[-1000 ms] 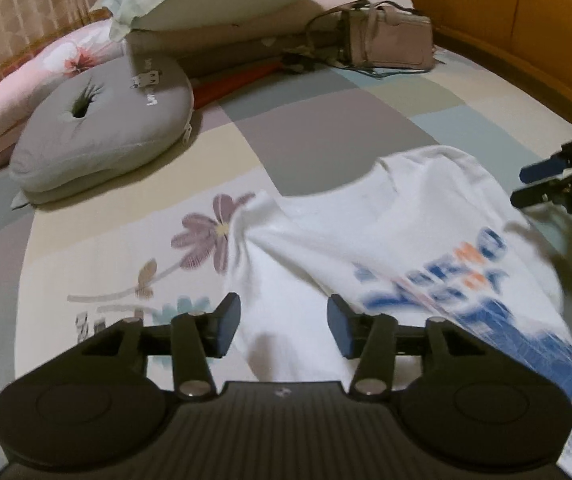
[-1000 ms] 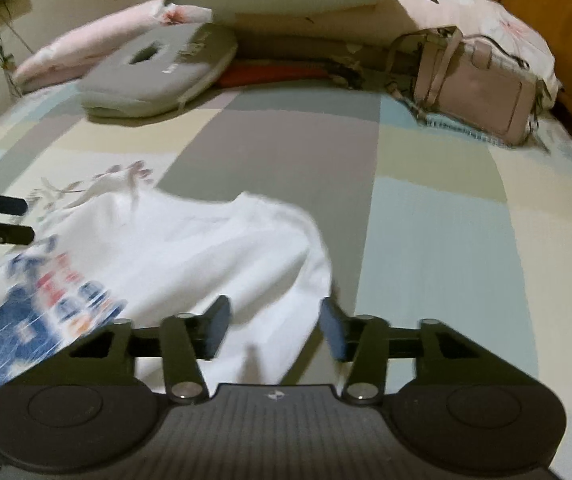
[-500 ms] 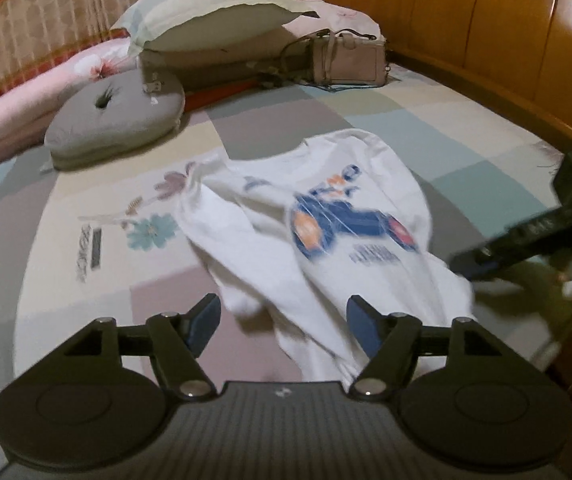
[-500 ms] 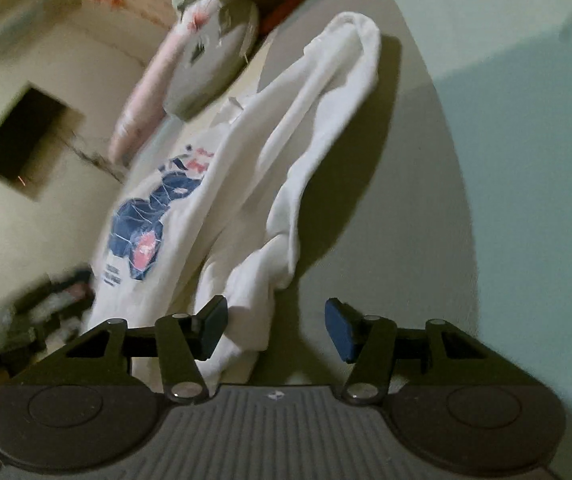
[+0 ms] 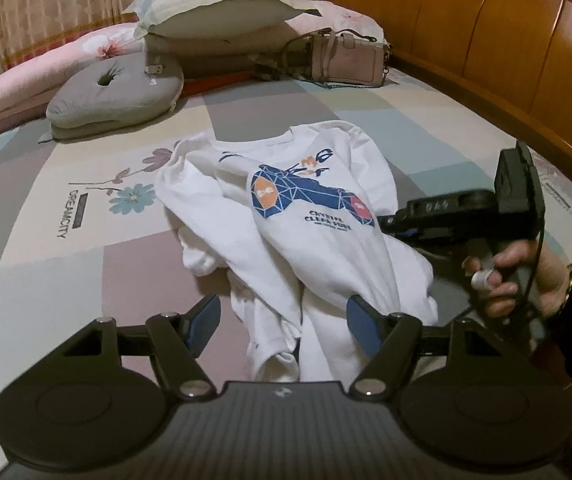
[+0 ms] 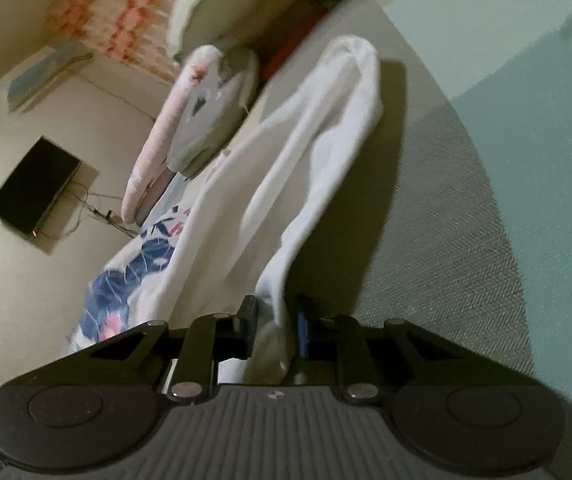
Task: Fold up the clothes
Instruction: 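Lift the shirt by the collar with both grippers and lay it flat, then grasp a shirt sleeve with the right gripper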
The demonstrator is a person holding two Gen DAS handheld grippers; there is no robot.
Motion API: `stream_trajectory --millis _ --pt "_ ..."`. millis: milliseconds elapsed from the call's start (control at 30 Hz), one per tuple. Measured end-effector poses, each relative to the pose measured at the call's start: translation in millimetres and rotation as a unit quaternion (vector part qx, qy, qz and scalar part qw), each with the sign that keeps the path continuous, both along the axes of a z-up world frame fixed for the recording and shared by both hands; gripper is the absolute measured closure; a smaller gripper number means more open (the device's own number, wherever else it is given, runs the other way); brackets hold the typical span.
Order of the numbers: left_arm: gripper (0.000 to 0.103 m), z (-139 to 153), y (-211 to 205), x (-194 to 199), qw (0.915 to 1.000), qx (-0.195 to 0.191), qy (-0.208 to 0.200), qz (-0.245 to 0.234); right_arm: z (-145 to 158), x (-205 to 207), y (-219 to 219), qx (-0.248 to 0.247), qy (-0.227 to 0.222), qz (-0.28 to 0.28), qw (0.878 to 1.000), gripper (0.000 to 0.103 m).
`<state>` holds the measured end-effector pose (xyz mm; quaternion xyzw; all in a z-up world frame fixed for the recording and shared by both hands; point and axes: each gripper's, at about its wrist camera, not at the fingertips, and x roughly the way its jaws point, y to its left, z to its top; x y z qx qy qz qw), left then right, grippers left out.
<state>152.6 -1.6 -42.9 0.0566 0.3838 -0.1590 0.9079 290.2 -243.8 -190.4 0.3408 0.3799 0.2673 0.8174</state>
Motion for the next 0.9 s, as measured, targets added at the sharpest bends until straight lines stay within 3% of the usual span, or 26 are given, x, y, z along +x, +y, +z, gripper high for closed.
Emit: stream_trajectory --millis 100,200,333,533,667,900 --pt "0.032 0 -2 0 1.0000 -0.003 -0.002 -0.001 -8 13 -2 0.029 0.019 -0.011 0.999 0.101" --pt "0.032 2 -6 -1 1.0000 0.002 -0.006 -0.001 -13 23 -5 0.053 0.042 -0.015 0.998 0.102" --pt "0.032 3 -4 -2 1.0000 0.002 -0.003 -0.001 0 18 -3 0.014 0.043 -0.012 0.999 0.099" --pt "0.032 4 -2 -1 1.0000 -0.003 -0.002 -0.001 36 17 -24 -0.076 0.010 -0.032 0.997 0.099" --pt "0.032 3 -1 1 1.0000 -0.006 -0.001 -0.003 55 17 -53 -0.143 -0.003 -0.045 0.989 0.099" --pt "0.032 2 2 1 0.9999 -0.010 0.001 -0.005 54 30 -96 -0.220 0.030 -0.070 0.973 0.099"
